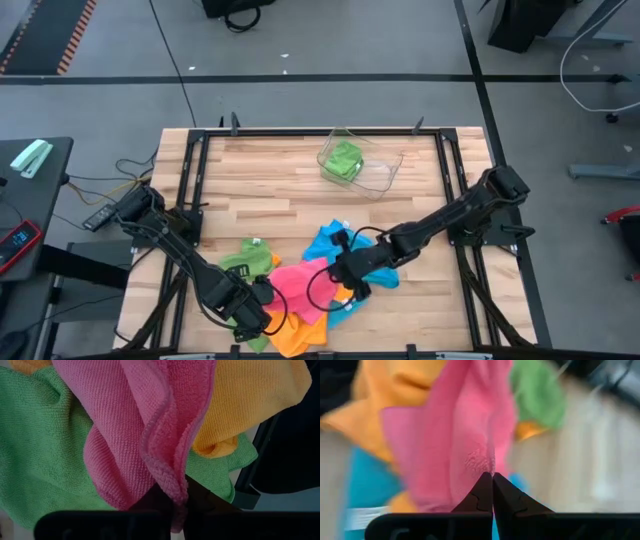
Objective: Fold microfiber towels
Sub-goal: Fold the top pink towel
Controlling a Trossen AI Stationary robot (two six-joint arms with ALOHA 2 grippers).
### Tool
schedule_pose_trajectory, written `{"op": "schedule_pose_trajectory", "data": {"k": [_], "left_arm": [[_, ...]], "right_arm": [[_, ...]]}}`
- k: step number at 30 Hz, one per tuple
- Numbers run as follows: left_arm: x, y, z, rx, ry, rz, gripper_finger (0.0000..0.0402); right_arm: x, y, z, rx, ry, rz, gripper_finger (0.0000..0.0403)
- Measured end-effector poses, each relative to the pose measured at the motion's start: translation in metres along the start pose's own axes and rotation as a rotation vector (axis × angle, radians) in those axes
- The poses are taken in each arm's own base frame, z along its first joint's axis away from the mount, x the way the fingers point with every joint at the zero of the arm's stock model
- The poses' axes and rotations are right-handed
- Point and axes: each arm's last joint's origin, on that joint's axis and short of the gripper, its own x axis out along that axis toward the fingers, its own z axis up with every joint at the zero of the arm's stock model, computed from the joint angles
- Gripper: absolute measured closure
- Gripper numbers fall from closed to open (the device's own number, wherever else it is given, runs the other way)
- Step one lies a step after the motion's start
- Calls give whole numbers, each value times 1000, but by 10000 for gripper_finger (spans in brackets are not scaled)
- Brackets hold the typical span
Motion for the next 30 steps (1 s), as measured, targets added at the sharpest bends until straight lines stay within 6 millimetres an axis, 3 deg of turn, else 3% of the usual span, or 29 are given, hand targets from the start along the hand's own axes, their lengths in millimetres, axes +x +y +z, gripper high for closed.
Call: {"op": "schedule_pose_trajectory", "data": {"k": [6, 10, 13, 17, 21, 30], "left_arm": [[0, 0, 0, 2, 0, 0, 393], [0, 0, 0, 2, 0, 0, 379], [0, 0, 0, 2, 0, 1, 370], [0, 0, 0, 2, 0, 1, 383], [0, -1, -1, 6, 0, 0, 393], [0, -1, -1, 3, 0, -1, 367]], "right_arm": [[-2, -37, 11, -224, 11, -157, 400], [3, -57, 2, -217, 43, -174, 400], [6, -60, -8, -191, 62, -136, 400], [11, -47, -20, -185, 74, -74, 400], [17, -22, -31, -182, 8, 10, 400], [14, 36, -41, -210, -71, 87, 401]]}}
